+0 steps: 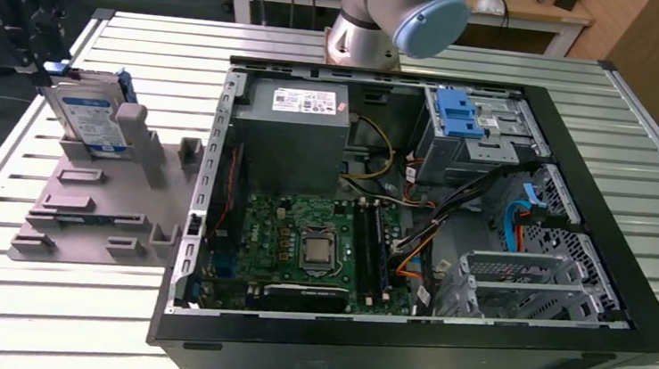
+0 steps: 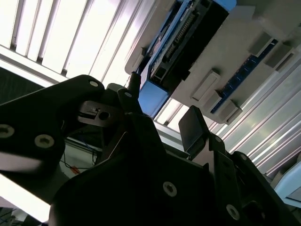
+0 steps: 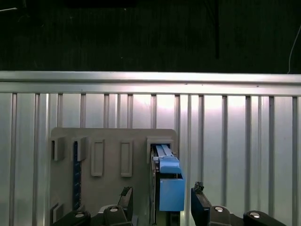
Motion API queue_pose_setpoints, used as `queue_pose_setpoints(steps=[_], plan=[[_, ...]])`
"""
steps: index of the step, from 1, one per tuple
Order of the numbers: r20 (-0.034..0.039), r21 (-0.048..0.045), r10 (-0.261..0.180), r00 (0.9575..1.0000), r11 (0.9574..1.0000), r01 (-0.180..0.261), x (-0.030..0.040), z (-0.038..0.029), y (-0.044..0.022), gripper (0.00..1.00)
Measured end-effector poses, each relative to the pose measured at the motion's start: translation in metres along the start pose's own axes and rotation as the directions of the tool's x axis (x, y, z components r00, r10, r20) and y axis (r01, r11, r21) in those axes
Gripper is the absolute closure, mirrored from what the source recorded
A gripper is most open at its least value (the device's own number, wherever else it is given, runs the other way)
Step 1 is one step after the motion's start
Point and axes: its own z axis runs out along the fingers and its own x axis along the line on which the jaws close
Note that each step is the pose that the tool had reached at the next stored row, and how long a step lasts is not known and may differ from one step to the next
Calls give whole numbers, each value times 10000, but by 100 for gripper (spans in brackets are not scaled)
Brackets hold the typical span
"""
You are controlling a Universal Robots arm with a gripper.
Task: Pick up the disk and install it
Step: 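Pick up the disk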
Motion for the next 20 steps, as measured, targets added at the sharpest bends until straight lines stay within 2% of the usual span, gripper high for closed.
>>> queue_pose_setpoints(steps=[4, 7, 8, 11, 20], plan=[[2, -2, 1, 10000, 10000, -1, -14, 62, 7, 40], [1, -5, -1, 10000, 10000, 1, -16, 84, 9, 41], [2, -5, 0, 10000, 10000, 0, -18, 91, 11, 48], [2, -10, 1, 10000, 10000, -1, -31, 115, 22, 48], [15, -110, 5, 10000, 9999, -5, -53, 207, 38, 48]])
